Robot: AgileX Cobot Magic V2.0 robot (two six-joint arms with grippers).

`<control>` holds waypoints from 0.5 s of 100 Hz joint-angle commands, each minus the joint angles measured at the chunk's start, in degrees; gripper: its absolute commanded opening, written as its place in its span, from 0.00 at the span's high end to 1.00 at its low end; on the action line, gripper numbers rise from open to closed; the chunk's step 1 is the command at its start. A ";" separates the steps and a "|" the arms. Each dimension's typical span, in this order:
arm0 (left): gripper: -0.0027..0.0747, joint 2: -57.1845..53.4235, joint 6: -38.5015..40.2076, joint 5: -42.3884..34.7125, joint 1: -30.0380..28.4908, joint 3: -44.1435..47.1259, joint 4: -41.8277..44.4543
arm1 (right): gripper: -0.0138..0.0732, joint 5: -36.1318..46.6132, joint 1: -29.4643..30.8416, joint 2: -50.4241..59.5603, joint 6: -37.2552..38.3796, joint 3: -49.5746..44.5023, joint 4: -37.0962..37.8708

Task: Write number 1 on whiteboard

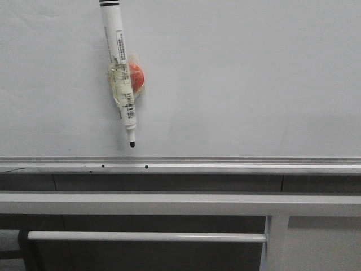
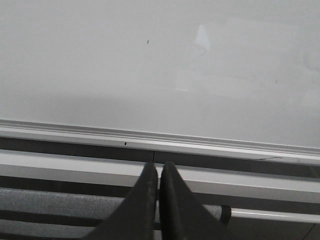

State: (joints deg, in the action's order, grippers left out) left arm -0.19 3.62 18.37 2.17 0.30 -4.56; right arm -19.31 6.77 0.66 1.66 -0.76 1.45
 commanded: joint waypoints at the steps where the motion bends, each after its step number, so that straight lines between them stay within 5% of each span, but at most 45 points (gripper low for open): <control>1: 0.99 -1.38 0.07 -4.40 -0.04 0.36 -0.52 | 0.89 0.73 0.40 0.83 -0.50 -1.54 0.49; 50: 0.99 -1.38 0.07 -5.27 -0.04 0.36 -0.52 | 0.89 1.25 0.40 0.83 -0.50 -1.54 0.49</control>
State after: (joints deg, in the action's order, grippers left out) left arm -0.19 3.62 18.37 2.17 0.30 -4.56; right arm -19.31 6.77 0.66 1.66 -0.76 1.45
